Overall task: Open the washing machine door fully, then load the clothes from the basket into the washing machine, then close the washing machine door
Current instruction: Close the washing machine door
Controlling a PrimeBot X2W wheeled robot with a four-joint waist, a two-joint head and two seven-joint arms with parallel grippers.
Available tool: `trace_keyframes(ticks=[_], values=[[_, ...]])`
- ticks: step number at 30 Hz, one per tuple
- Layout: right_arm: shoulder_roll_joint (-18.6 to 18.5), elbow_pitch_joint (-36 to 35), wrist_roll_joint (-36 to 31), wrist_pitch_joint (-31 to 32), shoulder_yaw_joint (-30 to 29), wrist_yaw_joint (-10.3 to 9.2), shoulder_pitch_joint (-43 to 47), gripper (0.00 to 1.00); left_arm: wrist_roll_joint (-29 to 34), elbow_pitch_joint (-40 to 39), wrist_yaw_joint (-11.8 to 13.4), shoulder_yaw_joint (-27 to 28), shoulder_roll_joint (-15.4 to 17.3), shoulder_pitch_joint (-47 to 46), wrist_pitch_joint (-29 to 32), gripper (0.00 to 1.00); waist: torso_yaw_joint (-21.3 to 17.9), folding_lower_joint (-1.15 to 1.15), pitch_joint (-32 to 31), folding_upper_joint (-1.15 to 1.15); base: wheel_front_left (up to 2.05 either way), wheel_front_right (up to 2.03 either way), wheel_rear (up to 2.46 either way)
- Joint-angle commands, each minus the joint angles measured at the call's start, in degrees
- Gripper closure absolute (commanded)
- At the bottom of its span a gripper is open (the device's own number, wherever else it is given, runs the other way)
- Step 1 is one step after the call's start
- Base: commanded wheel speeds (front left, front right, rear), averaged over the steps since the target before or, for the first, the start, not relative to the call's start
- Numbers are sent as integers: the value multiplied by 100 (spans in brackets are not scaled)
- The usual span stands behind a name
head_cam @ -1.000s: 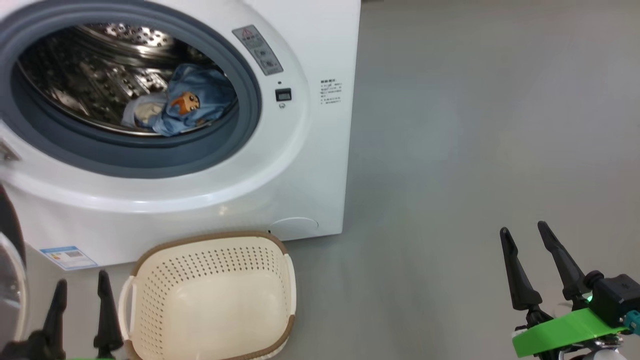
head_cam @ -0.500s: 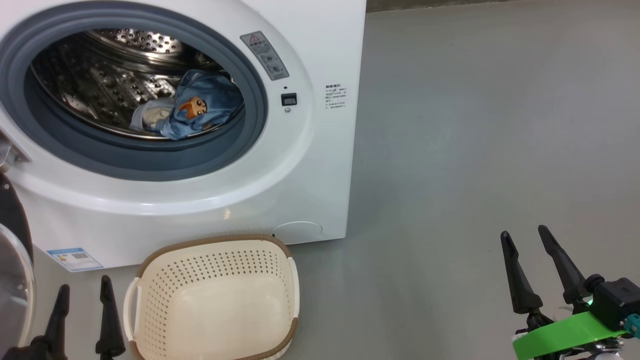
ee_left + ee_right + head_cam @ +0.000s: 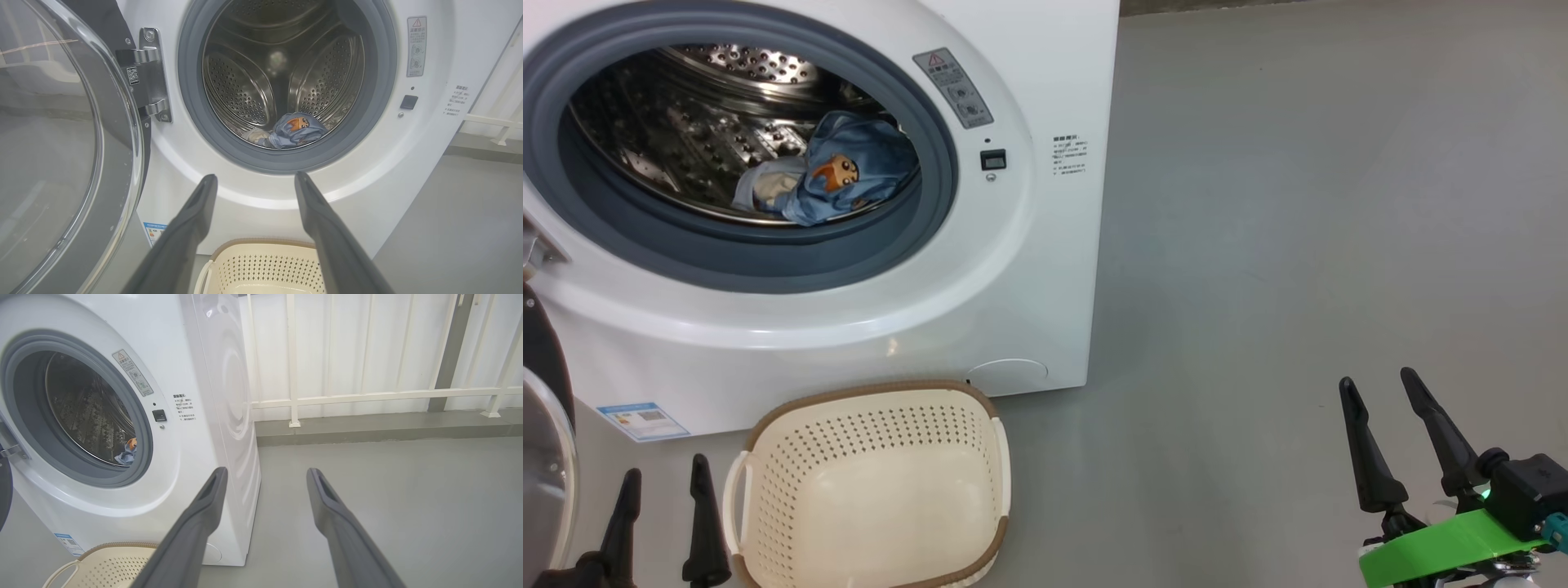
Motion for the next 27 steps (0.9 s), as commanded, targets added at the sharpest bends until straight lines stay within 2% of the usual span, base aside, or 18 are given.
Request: trace_keyframes(ticks=[1,19,27], values=[[-77,-155,-6,-28,98,25,-34,0,-20,-90,3,156,123,-95,-36,0,-3,0,0,0,-52,52,0],[-72,-199,-4,-28,63,25,-32,0,-29,-219,3,121,138,-91,-36,0,29,0,62,0,-72,72,0],[-85,-199,-10,-28,42,25,-52,0,-10,-278,3,112,129,-77,-36,0,89,0,115,0,-11,11,0]])
